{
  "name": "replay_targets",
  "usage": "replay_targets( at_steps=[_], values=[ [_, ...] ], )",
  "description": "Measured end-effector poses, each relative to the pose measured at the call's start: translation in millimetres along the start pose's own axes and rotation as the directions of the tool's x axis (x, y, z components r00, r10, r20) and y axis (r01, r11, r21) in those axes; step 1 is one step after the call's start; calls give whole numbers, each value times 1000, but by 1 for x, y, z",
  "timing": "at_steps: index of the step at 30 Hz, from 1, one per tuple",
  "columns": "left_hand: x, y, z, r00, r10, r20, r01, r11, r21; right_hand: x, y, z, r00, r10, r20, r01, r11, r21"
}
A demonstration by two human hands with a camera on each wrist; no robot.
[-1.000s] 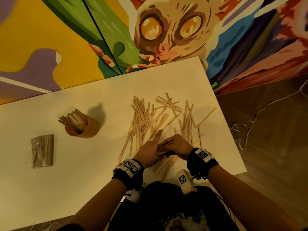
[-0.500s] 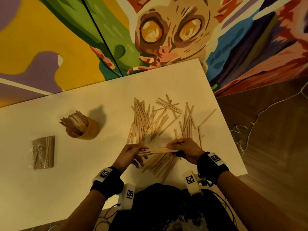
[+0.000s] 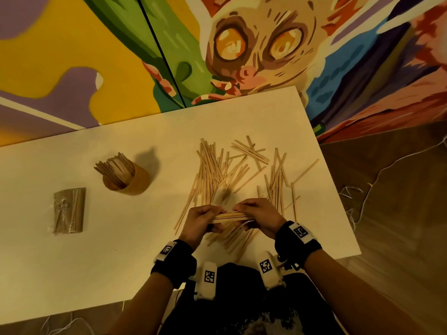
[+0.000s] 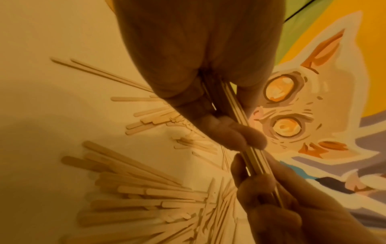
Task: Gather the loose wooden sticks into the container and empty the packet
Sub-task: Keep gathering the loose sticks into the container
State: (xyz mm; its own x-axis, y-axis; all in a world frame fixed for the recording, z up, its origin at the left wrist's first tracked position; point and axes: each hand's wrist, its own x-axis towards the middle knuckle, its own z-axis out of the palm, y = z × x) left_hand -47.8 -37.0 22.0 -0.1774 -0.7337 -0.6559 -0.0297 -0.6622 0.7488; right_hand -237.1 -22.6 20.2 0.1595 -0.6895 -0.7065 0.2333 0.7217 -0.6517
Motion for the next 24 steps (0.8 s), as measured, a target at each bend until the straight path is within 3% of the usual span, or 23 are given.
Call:
replay_targets(
  at_steps=[5,18,24],
  values=[
    [-6,-2,-10,1000,-21,-14,19,995,-103,0,-2,5,1000,4,11,-4,999,41],
    [-28,-1,-48,994,110,-25,-112,991,-77,13,0,49,995,16,98,-12,999,-42],
    [-36,-2,-83,996,36,-81,-51,979,-199,15,2,82,993,-32,115,35,999,-21]
  ],
)
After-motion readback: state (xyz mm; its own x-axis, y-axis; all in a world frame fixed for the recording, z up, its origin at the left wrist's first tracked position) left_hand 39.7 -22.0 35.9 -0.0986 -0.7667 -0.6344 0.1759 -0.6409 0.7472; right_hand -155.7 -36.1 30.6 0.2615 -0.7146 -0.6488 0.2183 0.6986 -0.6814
